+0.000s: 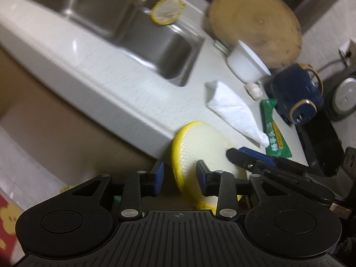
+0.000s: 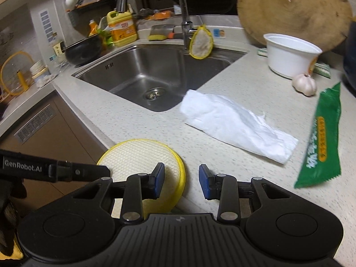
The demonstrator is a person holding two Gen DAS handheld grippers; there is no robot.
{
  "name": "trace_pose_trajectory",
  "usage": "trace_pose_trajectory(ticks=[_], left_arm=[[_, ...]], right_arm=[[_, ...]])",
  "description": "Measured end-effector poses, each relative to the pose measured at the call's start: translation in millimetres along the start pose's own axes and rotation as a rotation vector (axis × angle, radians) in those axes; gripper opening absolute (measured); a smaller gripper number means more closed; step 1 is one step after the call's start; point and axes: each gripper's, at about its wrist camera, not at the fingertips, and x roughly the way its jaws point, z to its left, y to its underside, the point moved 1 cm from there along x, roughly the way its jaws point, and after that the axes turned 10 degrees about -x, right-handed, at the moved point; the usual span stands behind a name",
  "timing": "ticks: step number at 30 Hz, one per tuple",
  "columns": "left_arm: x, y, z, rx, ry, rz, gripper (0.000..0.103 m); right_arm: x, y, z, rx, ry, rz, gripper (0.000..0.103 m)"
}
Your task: Collect trash
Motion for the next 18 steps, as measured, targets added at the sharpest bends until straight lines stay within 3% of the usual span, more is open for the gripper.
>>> trace_pose_trajectory(ticks=[6,8,16,18], left_arm=[[12.7,-4.0,9.2,-0.117,0.089,0.011,0.038],[13.9,-5.4,6.1,-0.119,0.125,0.030,0.028],[25.7,-0.3,-18.4,-0.117,0.199,0.110,0.021],[32.1,2.3,-23.9,-0.102,0.187,0.136,0.021]], right_arm=[[-1.4,2.0,-3.4,0.003,-0.002,-0.002,0.035],[-2.8,3.7,-5.4,0.005,0.002,-0.005,0.035],[-16.0,18.0,-24.3,0.071,0.022,-0.020,0.035],[-18.6,21.2,-28.0,0.084,0.027,-0.023,0.035]])
